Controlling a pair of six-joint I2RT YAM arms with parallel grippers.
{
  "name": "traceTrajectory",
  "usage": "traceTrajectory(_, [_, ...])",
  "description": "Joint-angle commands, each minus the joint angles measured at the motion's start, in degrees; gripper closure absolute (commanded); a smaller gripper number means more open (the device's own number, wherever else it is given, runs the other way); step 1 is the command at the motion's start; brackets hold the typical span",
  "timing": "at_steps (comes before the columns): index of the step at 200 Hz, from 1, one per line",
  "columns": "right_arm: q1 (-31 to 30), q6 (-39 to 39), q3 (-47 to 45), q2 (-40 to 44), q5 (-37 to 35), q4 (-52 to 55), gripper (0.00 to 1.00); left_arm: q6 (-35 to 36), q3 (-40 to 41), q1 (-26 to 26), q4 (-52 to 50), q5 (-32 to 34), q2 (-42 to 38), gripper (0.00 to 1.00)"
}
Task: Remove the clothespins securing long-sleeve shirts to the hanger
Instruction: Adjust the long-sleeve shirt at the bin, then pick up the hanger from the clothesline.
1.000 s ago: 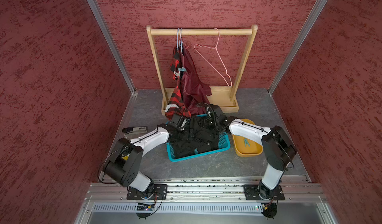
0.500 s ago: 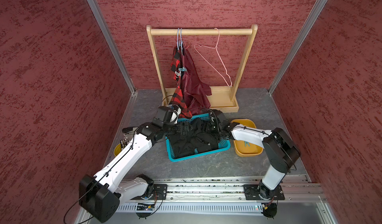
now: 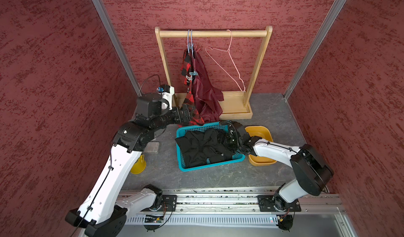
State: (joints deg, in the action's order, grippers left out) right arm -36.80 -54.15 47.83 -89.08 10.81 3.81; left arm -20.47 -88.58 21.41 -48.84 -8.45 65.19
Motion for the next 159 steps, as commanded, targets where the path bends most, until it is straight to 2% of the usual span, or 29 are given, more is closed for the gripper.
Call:
traceTrajectory(1, [0.23, -0.25, 2.27, 2.84, -1.36, 4.48, 0.37, 1.07, -3.33, -2.14, -0.47, 2.35, 4.49, 0.0])
traceTrajectory(18, [0.23, 0.36, 2.59, 5.47, -1.78, 4.62, 0.26, 2.39, -6.52, -2.99, -0.64, 1.84, 7.46, 0.01])
traceTrajectory(44, [0.24, 2.73, 6.48, 7.95, -2.55, 6.2, 0.17, 2.06, -9.86, -4.56, -0.67, 1.9, 11.37, 0.13])
traceTrajectory(70, [0.27, 2.66, 9.51, 9.13, -1.98, 6.02, 0.15, 1.2, -11.38, -4.97, 0.77, 0.03, 14.11, 0.22])
traceTrajectory(113, [0.26, 4.08, 12.11, 10.97, -2.27, 7.59, 0.13, 0.09, -13.36, -4.71, 2.51, -1.83, 16.57, 0.25])
traceTrajectory(140, [0.25, 4.52, 11.8, 11.57, -2.3, 7.52, 0.12, 0.14, -14.11, -4.3, 2.52, -1.62, 17.29, 0.26])
traceTrajectory(159, [0.24, 4.58, 11.67, 11.52, -2.11, 7.19, 0.12, 0.01, -15.02, -4.29, 1.93, -0.54, 18.5, 0.3])
